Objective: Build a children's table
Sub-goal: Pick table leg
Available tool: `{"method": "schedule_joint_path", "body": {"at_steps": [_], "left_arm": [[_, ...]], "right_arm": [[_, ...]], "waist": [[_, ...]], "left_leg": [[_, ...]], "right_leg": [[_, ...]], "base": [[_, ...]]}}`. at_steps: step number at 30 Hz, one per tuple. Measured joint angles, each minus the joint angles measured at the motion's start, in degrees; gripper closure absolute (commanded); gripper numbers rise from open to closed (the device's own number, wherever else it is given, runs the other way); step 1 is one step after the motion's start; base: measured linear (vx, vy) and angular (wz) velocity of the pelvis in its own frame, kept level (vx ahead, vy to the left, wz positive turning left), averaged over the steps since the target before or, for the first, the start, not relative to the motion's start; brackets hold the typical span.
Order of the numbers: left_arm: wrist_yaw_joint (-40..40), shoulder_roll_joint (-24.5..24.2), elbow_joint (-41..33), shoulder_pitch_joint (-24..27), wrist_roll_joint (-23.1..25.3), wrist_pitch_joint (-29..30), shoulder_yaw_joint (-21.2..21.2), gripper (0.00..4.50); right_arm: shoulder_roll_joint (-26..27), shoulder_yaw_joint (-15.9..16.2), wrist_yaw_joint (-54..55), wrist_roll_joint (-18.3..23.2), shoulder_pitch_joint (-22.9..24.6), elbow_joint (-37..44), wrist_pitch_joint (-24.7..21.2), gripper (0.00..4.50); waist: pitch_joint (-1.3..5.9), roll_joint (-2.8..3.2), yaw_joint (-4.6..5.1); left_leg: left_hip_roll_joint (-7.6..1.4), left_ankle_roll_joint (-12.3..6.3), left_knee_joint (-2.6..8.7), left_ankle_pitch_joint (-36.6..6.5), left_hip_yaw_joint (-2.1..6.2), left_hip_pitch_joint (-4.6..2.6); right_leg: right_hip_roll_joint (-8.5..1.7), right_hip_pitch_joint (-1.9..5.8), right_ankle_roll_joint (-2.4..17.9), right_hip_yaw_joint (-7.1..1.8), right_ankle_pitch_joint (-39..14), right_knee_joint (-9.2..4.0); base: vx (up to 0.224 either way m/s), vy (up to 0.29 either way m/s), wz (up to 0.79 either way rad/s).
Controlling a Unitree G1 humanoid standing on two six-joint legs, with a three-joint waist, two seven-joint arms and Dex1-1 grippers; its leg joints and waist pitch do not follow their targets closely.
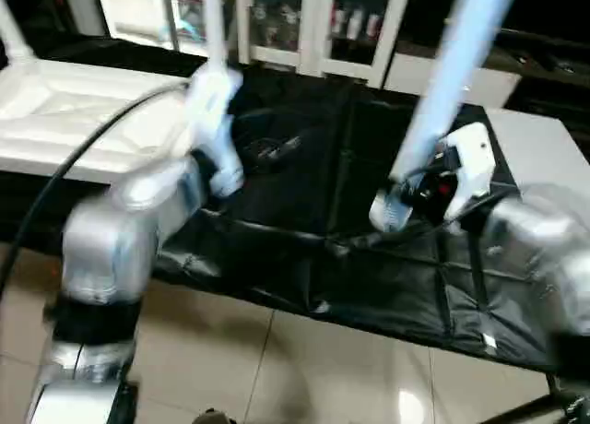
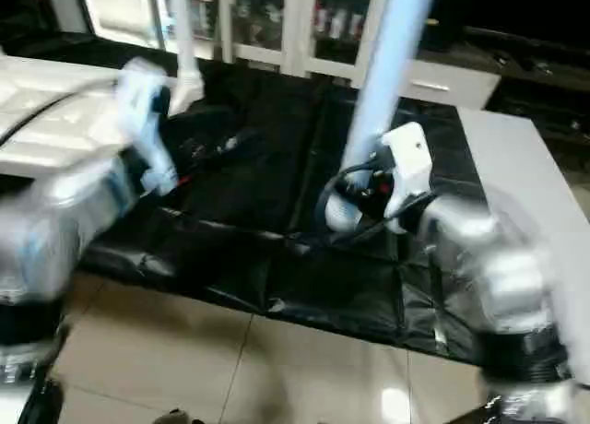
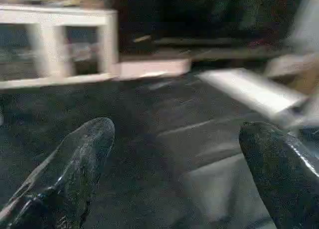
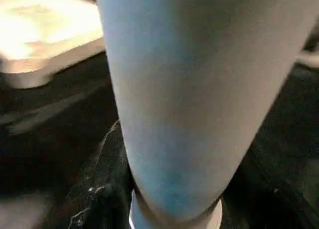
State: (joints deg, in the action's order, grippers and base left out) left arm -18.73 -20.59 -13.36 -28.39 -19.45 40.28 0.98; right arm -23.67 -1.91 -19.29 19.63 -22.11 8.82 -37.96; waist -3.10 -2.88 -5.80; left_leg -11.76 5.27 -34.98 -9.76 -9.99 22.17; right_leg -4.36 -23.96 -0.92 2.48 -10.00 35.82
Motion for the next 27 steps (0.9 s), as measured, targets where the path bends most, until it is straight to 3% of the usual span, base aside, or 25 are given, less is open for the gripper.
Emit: {"method": "schedule_joint_path", "body": {"at_steps": [2,4,6,8,9,10,11,12,13,14,15,16,17,18,19,20,21,22,23,24,25,26,27], "left_arm": [[2.9,0.1,-3.0,3.5,3.1,-1.7,0.1,0.0],[5.1,1.2,-4.2,5.7,4.7,-2.7,0.4,0.0],[8.3,2.3,-4.2,9.7,7.8,-6.8,0.9,0.0],[10.2,2.4,-3.2,12.4,10.0,-9.9,0.9,0.0],[11.7,3.6,-2.1,14.2,10.7,-11.7,0.0,0.0],[12.9,4.7,-1.6,15.7,11.2,-12.6,-0.7,0.0],[14.0,5.3,-0.7,17.0,11.8,-13.2,-1.1,0.0],[14.5,5.4,-0.3,17.3,12.1,-13.3,-1.1,0.0],[14.7,5.4,-0.2,17.3,12.4,-13.4,-1.1,0.0],[15.0,5.7,-0.2,17.1,12.6,-13.9,-0.9,0.0],[15.2,6.0,-0.2,16.8,13.0,-14.3,-0.2,0.0],[15.3,6.8,-0.3,16.4,13.2,-14.8,0.9,0.0],[15.5,7.4,-0.4,16.7,13.9,-16.0,1.8,0.0],[15.5,7.3,-0.3,17.0,14.5,-16.6,1.9,0.0],[15.6,7.3,-0.1,17.1,15.1,-17.2,1.9,0.0],[15.6,7.0,-0.1,16.5,16.1,-18.4,2.1,0.0],[15.6,6.7,0.0,16.5,16.6,-19.1,2.2,0.0],[15.7,6.2,0.1,16.8,16.9,-19.4,1.9,0.0],[15.8,5.7,0.3,17.4,16.9,-19.4,1.1,0.0],[15.8,5.4,0.5,17.5,16.9,-19.4,0.8,0.0],[15.8,5.3,0.4,17.5,16.9,-19.8,0.4,0.0],[15.8,5.2,0.4,17.5,16.9,-20.3,0.1,0.0],[15.7,5.1,0.4,17.6,16.9,-20.9,0.0,0.0]], "right_arm": [[4.2,-2.5,5.3,0.2,0.6,1.4,-0.4,2.61],[7.9,-5.3,8.8,1.1,1.9,2.2,-0.8,2.61],[11.6,-7.6,11.1,2.0,5.3,2.4,0.7,2.61],[13.2,-7.4,11.4,2.0,8.1,2.4,2.6,2.61],[13.6,-5.7,11.9,0.9,9.4,2.4,4.0,2.61],[13.6,-3.7,12.3,-0.5,10.0,2.4,5.1,2.61],[13.7,-1.7,12.7,-1.8,11.0,2.6,6.3,2.61],[14.2,-1.2,13.1,-2.4,11.4,2.6,6.6,2.61],[14.4,-0.9,13.3,-2.6,11.4,2.6,6.8,2.61],[14.6,-1.2,13.9,-2.7,11.5,2.9,6.9,2.61],[14.7,-2.2,14.2,-2.9,12.1,3.3,7.1,2.61],[14.7,-3.5,14.6,-3.1,12.9,3.6,7.3,2.61],[15.0,-4.9,15.0,-3.2,13.0,3.4,7.3,2.61],[15.4,-5.4,15.1,-3.2,13.1,3.3,7.4,2.61],[15.7,-5.5,15.1,-3.2,13.4,3.2,7.6,2.61],[15.9,-5.8,15.2,-3.1,13.5,3.0,8.5,2.61],[16.4,-5.6,15.2,-2.9,13.7,2.4,8.8,2.61],[16.8,-5.1,15.5,-3.1,13.6,1.6,9.4,2.61],[17.9,-3.5,15.6,-3.4,13.5,1.3,9.9,2.61],[18.2,-2.4,15.7,-3.8,13.5,1.3,10.8,2.61],[18.5,-2.1,15.7,-3.8,13.2,1.3,11.7,2.61],[18.5,-2.1,15.8,-3.9,12.6,1.3,12.4,2.61],[18.8,-2.1,17.1,-5.2,12.3,1.3,14.5,2.61]], "waist": [[0.05,-0.12,-0.17],[0.08,-0.14,-0.85],[0.25,0.31,-2.14],[0.24,0.35,-2.2],[0.2,0.47,-1.76],[0.17,0.53,-1.02],[0.12,0.61,0.02],[0.07,0.55,0.72],[0.03,0.3,1.3],[0.09,-0.11,2.44],[0.13,-0.3,2.91],[0.12,-0.59,2.26],[0.12,0.07,1.8],[0.15,0.29,2.1],[0.24,0.44,2.61],[0.25,0.98,3.76],[0.08,0.4,4.79],[0.06,0.36,6.07],[-0.07,0.54,6.82],[-0.09,0.62,7.03],[0.13,0.32,7.0],[0.28,-0.04,6.88],[0.63,-1.26,6.67]], "left_leg": [[0.09,-0.34,0.0,0.0,-0.24,0.06],[0.3,-1.22,-0.64,-0.2,0.02,0.11],[1.19,-2.95,-2.33,-1.3,0.41,0.57],[2.4,-3.75,-2.73,-1.7,0.11,0.66],[2.94,-4.67,-2.38,-1.5,-0.57,0.84],[3.47,-5.71,-2.02,-1.3,-1.11,0.76],[4.03,-6.7,-1.88,-1.2,-1.53,0.83],[4.17,-7.25,-1.83,-1.1,-2.04,0.91],[4.37,-7.68,-1.69,-0.9,-2.92,0.92],[4.76,-8.02,-1.37,-0.7,-4.19,0.86],[4.95,-8.28,-0.88,-0.5,-5.34,0.83],[5.09,-8.29,-2.18,-1.8,-5.57,0.81],[5.71,-7.4,-7.95,-4.2,0.2,1.99],[6.04,-6.09,-11.5,-4.9,4.37,2.19],[5.65,-4.1,-10.94,-6.2,6.42,1.39],[4.72,-1.94,-8.84,-7.5,6.05,0.7],[5.08,-3.22,-8.23,-6.8,4.71,0.69],[5.46,-4.51,-7.44,-6.0,4.45,0.85],[5.93,-5.97,-6.42,-5.0,4.35,0.78],[6.12,-6.81,-5.74,-4.4,4.25,0.65],[6.61,-7.64,-4.91,-3.7,3.62,0.64],[7.36,-8.24,-4.13,-3.1,2.72,0.69],[9.42,-8.73,-2.73,-2.3,0.89,0.76]], "right_leg": [[-0.16,0.17,-0.1,-0.17,-0.1,-0.06],[-0.57,0.33,-0.5,-0.37,-0.1,-0.04],[-1.25,0.59,-1.6,-1.08,-0.2,-0.03],[-2.15,0.65,-2.4,-1.65,-0.2,-0.46],[-2.43,0.73,-2.4,-2.17,-0.2,-1.39],[-2.71,0.52,-1.9,-1.9,-0.4,-1.79],[-3.13,0.5,-0.3,-1.77,-1.5,-1.25],[-3.11,0.21,0.4,-0.55,-2.8,0.27],[-2.76,-0.06,0.4,1.42,-3.7,1.59],[-2.05,0.14,0.1,1.6,-3.3,2.09],[-2.78,0.18,-1.1,0.92,-2.5,1.57],[-3.71,0.1,-2.7,-0.08,-0.9,0.75],[-4.42,0.25,-3.4,-0.45,0.0,0.63],[-5.41,0.17,-4.0,-0.08,0.4,0.7],[-6.29,0.09,-4.3,0.1,0.5,0.6],[-7.25,0.13,-4.6,-0.1,0.7,0.31],[-6.95,0.11,-4.2,-0.89,0.1,-0.75],[-6.76,-0.18,-1.4,-0.91,-2.0,-0.54],[-5.61,-0.97,0.8,0.81,-5.0,3.85],[-3.65,-0.97,1.1,2.11,-5.8,6.81],[-1.6,-0.66,1.0,3.54,-6.2,8.22],[-0.08,0.05,1.0,4.51,-6.3,8.03],[1.39,1.39,2.5,4.5,-5.9,5.91]], "base": [[0.0,0.0,0.0],[-0.005,0.055,0.02],[-0.009,0.13,0.03],[-0.011,0.147,0.02],[-0.031,0.215,0.14],[-0.031,0.215,0.14],[-0.042,0.229,0.18],[-0.057,0.177,0.18],[-0.057,0.177,0.18],[-0.09,0.131,0.14],[-0.107,0.157,0.33],[-0.107,0.157,0.33],[-0.044,0.206,-0.05],[-0.03,0.257,-0.39],[-0.03,0.257,-0.39],[-0.094,0.301,-0.01],[-0.121,0.256,0.22],[-0.121,0.256,0.22],[-0.129,0.24,0.07],[-0.125,0.252,-0.05],[-0.125,0.252,-0.05],[-0.13,0.212,-0.09],[-0.141,0.202,-0.03]]}}
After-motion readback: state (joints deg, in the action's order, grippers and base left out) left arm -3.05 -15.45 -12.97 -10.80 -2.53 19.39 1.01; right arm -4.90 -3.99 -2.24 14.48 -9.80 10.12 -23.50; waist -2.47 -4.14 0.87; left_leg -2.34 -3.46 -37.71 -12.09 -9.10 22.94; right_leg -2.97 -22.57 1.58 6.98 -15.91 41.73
